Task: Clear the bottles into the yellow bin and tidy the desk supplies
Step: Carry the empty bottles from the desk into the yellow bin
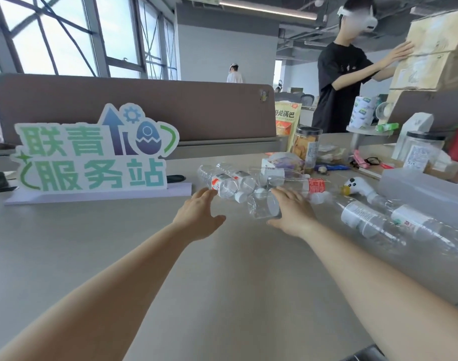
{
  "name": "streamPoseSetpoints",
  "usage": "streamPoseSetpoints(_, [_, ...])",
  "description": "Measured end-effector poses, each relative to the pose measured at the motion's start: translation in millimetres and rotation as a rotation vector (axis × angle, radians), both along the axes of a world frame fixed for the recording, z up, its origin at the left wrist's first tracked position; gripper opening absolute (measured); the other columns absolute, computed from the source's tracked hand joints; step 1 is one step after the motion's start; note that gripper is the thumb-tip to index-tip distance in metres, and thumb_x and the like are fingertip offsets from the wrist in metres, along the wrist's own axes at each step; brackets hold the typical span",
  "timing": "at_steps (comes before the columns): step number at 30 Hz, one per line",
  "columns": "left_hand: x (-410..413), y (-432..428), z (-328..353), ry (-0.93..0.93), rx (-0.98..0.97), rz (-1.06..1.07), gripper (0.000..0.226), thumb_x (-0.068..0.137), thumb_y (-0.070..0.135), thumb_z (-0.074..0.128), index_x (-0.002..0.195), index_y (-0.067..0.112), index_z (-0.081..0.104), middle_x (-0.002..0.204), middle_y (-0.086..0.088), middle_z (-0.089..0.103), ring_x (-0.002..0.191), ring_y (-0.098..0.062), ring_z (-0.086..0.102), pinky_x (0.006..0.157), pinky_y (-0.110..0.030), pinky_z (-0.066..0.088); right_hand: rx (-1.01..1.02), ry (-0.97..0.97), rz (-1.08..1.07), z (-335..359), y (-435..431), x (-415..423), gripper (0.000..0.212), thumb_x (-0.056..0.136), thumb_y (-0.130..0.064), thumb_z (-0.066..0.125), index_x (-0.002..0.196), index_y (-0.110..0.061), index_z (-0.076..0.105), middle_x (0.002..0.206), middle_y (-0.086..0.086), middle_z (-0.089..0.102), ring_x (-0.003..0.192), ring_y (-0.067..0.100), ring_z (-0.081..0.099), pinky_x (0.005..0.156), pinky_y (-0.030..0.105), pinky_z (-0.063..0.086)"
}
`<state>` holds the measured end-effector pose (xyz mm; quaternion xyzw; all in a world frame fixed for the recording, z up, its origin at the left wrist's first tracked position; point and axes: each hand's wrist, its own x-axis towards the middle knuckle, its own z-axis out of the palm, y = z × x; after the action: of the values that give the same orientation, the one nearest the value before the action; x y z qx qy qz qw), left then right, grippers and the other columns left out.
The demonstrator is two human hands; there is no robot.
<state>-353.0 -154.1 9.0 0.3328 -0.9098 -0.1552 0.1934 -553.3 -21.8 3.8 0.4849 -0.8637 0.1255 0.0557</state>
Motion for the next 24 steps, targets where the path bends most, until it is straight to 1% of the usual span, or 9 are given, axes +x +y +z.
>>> streamPoseSetpoints(2, [-11, -6, -2, 0.012, 0.005, 0.012, 0.069, 0.088, 0.044, 0.057, 0.146, 0.021, 0.027, 0.155, 0.000, 0.024, 0.139, -0.024, 0.029, 0.111, -0.041, 0.030, 0.007, 0.044, 0.011, 1, -6, -5, 0.084, 0.083, -0.042, 0.067, 0.150, -0.028, 0.019, 0.157, -0.004, 0.020, 0.144, 0.023, 0.017, 0.116, 0.038, 0.015])
streamPoseSetpoints(5, [-27, -12, -4, 0.072, -0.016, 0.045, 0.065, 0.091, 0.046, 0.052, 0.145, 0.018, 0.030, 0.150, -0.002, 0.033, 0.136, -0.024, 0.033, 0.110, -0.042, 0.032, 0.006, 0.145, 0.020, 7, -13, -9, 0.071, 0.083, -0.039, 0.066, 0.145, -0.032, 0.031, 0.148, -0.004, 0.036, 0.135, 0.024, 0.031, 0.109, 0.038, 0.025])
streamPoseSetpoints(8, [-43, -20, -8, 0.091, 0.009, 0.078, 0.066, 0.091, 0.046, 0.053, 0.145, 0.017, 0.029, 0.150, -0.002, 0.032, 0.136, -0.024, 0.032, 0.110, -0.042, 0.032, 0.054, 0.158, 0.061, 18, -16, -13, 0.065, 0.084, -0.041, 0.067, 0.141, -0.033, 0.037, 0.142, -0.004, 0.044, 0.128, 0.025, 0.037, 0.100, 0.039, 0.037])
streamPoseSetpoints(13, [-72, -41, -10, -0.005, 0.017, 0.130, 0.068, 0.091, 0.047, 0.050, 0.148, 0.023, 0.023, 0.158, -0.002, 0.016, 0.142, -0.027, 0.022, 0.113, -0.044, 0.027, 0.099, 0.154, 0.130, 26, -19, -23, 0.065, 0.083, -0.047, 0.065, 0.141, -0.036, 0.037, 0.137, -0.006, 0.047, 0.124, 0.024, 0.039, 0.090, 0.035, 0.041])
streamPoseSetpoints(16, [-93, -54, -5, -0.045, 0.029, 0.182, 0.063, 0.094, 0.053, 0.039, 0.149, 0.032, 0.017, 0.160, -0.001, 0.002, 0.143, -0.034, 0.016, 0.114, -0.049, 0.021, 0.078, 0.151, 0.158, 24, -20, -29, 0.064, 0.082, -0.051, 0.065, 0.138, -0.038, 0.039, 0.136, -0.008, 0.047, 0.122, 0.023, 0.040, 0.087, 0.035, 0.041])
streamPoseSetpoints(19, [-106, -65, -5, -0.093, 0.107, 0.243, 0.061, 0.092, 0.063, 0.029, 0.147, 0.043, 0.011, 0.159, 0.002, -0.012, 0.144, -0.036, 0.011, 0.115, -0.050, 0.015, 0.031, 0.175, 0.184, 18, -20, -25, 0.064, 0.082, -0.052, 0.064, 0.139, -0.036, 0.037, 0.136, -0.008, 0.047, 0.119, 0.023, 0.041, 0.086, 0.034, 0.042])
streamPoseSetpoints(21, [-109, -66, -8, -0.099, 0.171, 0.245, 0.063, 0.087, 0.069, 0.033, 0.144, 0.047, 0.017, 0.159, 0.003, -0.014, 0.141, -0.036, 0.023, 0.113, -0.049, 0.023, 0.006, 0.198, 0.204, 13, -20, -19, 0.065, 0.083, -0.053, 0.062, 0.139, -0.035, 0.036, 0.136, -0.008, 0.046, 0.117, 0.023, 0.042, 0.084, 0.033, 0.042])
streamPoseSetpoints(23, [-117, -60, -9, -0.015, 0.240, 0.229, 0.062, 0.085, 0.066, 0.047, 0.140, 0.042, 0.029, 0.159, 0.000, -0.006, 0.127, -0.029, 0.046, 0.102, -0.041, 0.041, -0.017, 0.202, 0.203, 10, -17, -24, 0.065, 0.082, -0.054, 0.062, 0.138, -0.035, 0.035, 0.136, -0.008, 0.046, 0.117, 0.023, 0.042, 0.082, 0.033, 0.041])
streamPoseSetpoints(24, [-125, -55, -8, 0.039, 0.254, 0.232, 0.063, 0.083, 0.063, 0.053, 0.137, 0.037, 0.034, 0.157, -0.002, 0.001, 0.118, -0.026, 0.053, 0.096, -0.039, 0.045, -0.023, 0.201, 0.200, 11, -13, -31, 0.065, 0.082, -0.054, 0.062, 0.138, -0.036, 0.035, 0.136, -0.008, 0.046, 0.117, 0.023, 0.042, 0.082, 0.032, 0.041])
